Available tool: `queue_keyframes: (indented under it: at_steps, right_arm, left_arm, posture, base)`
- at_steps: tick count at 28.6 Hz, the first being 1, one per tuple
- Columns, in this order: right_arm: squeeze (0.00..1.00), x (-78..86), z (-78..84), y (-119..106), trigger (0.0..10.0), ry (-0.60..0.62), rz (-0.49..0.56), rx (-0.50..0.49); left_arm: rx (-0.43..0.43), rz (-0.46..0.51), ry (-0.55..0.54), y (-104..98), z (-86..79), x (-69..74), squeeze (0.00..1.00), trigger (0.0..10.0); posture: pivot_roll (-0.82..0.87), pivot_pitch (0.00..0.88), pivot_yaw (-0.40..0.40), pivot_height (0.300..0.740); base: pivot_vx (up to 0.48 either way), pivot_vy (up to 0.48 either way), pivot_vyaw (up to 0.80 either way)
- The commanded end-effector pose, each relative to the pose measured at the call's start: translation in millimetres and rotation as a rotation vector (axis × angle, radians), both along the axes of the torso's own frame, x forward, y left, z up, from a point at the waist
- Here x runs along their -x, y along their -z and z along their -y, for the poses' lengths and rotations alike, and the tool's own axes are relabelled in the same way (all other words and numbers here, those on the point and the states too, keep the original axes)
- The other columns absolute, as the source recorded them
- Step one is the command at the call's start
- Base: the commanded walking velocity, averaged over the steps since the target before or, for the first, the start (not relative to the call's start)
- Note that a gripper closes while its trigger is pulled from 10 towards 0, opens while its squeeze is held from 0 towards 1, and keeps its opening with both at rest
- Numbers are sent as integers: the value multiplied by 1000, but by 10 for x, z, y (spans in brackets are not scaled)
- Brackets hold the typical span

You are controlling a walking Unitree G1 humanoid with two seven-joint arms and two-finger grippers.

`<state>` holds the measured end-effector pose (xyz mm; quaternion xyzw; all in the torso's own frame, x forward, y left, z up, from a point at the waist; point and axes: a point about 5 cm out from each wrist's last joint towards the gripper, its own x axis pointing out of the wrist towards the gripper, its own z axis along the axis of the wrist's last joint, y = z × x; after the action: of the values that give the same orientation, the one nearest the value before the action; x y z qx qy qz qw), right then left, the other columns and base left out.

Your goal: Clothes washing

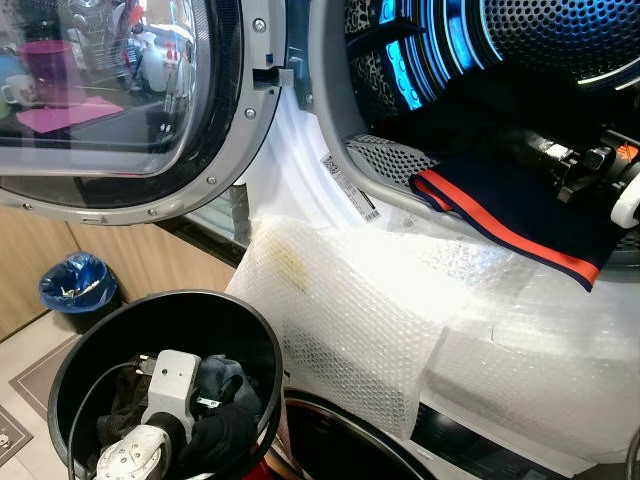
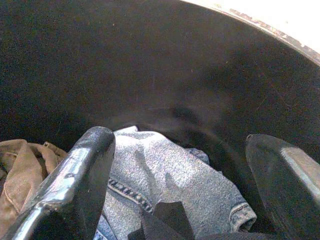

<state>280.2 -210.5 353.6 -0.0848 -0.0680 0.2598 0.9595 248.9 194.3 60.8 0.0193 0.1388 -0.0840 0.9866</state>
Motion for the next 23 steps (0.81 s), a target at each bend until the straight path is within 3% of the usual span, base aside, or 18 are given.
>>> queue_keyframes:
  at_steps: [1, 2, 3, 4, 6, 7, 8, 13, 15, 18, 23]
  right_arm:
    - [0, 62, -10, -65, 10000, 1, 68, 44]
    - [0, 34, 49, -156, 10000, 74, 162, 24]
    - [0, 34, 49, -156, 10000, 74, 162, 24]
    - [0, 11, 101, -222, 10000, 147, 235, 19]
    - [0, 11, 101, -222, 10000, 147, 235, 19]
    - [0, -90, 100, -117, 10000, 290, 261, 178]
    - [0, -150, 98, 1, 10000, 354, 228, 280]
    - [0, -254, 176, 21, 10000, 471, 261, 384]
    - [0, -304, 224, -19, 10000, 542, 320, 424]
    - [0, -339, 213, -44, 10000, 580, 396, 490]
    - [0, -363, 228, -57, 10000, 611, 419, 525]
  left_arm:
    - [5, -2, 19, 16, 53, 5, 0, 10000]
    - [4, 8, 9, 2, 37, -1, 0, 10000]
    - [4, 8, 9, 2, 37, -1, 0, 10000]
    - [-1, 17, 4, -12, 26, -9, 0, 10000]
    - [-1, 17, 4, -12, 26, -9, 0, 10000]
    - [-17, 29, 9, -34, 29, -33, 0, 10000]
    - [-22, 31, 15, -37, 40, -39, 0, 10000]
    - [-28, 32, 13, -29, 41, -30, 0, 10000]
    - [-31, 37, 6, -33, 35, -25, 0, 10000]
    - [-34, 39, 2, -32, 30, -12, 0, 10000]
    - [-37, 38, -2, -28, 32, -5, 0, 10000]
  posture:
    - [-9, 73, -74, 740]
    - [-14, 74, -69, 740]
    - [-14, 74, -69, 740]
    - [-14, 74, -69, 740]
    - [-14, 74, -69, 740]
    - [-17, 73, -67, 740]
    - [-16, 75, -68, 740]
    - [-8, 75, -73, 740]
    - [-2, 77, -77, 740]
    - [0, 79, -77, 740]
    - [4, 79, -81, 740]
  base:
    - [0, 0, 0]
    - [0, 0, 0]
    - [0, 0, 0]
    - [0, 0, 0]
    - [0, 0, 0]
    - [0, 0, 0]
    - [0, 0, 0]
    - [0, 0, 0]
    - [0, 0, 0]
    - [0, 0, 0]
    - [0, 0, 0]
